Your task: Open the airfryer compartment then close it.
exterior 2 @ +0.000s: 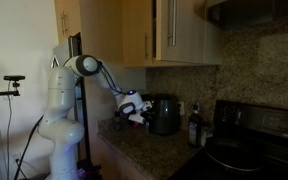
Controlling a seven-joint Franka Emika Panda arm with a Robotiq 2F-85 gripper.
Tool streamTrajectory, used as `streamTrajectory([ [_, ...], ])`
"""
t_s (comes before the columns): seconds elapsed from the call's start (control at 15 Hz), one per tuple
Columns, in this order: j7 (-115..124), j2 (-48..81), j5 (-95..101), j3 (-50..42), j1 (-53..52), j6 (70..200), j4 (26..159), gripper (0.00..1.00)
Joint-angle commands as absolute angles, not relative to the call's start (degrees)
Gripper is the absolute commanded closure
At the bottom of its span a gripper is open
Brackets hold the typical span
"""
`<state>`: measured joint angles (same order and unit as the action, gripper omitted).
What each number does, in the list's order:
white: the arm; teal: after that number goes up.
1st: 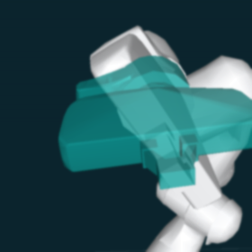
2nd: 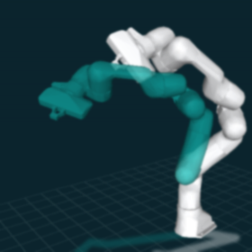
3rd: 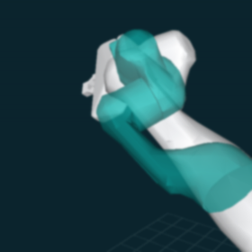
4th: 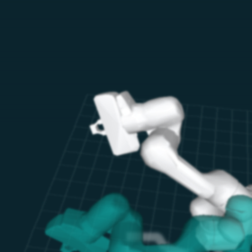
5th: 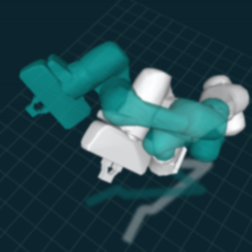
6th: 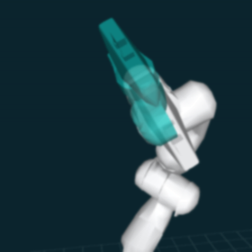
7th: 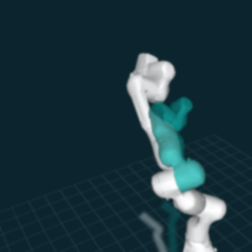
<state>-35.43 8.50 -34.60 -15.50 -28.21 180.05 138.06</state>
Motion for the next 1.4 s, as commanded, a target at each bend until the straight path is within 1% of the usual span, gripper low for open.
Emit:
streamTrajectory([
  [0.0,-26.60,10.83,-23.55,-24.72,-32.85,171.75,137.71,0.93],
  [0.27,-14.38,8.23,-10.27,-29.04,-35.91,158.84,134.34,0.93],
  [0.33,-9.20,7.09,-3.66,-18.42,-24.75,155.50,133.63,0.93],
  [0.6,-5.48,6.78,0.06,-8.66,-15.68,137.79,130.38,0.93],
  [0.67,-5.20,7.04,-0.49,-6.80,-13.90,139.19,130.61,0.82],
  [0.73,-5.55,7.23,-2.21,-5.09,-12.30,142.42,131.07,0.52],
  [0.8,-6.09,7.39,-3.42,-3.64,-10.97,145.68,131.44,0.56],
  [0.87,-6.42,7.69,-4.78,-2.36,-9.86,150.58,132.05,0.54],
  [0.93,-6.51,7.98,-6.06,-1.25,-9.01,154.99,132.39,0.48],
  [1.2,-6.70,10.75,-9.54,2.58,-6.62,173.75,133.17,0.16],
  [1.27,-6.53,11.53,-10.09,0.74,-8.59,178.62,133.43,0.07],
  [1.33,-3.55,12.03,-7.46,2.23,-6.79,180.76,133.81,0.01],
])
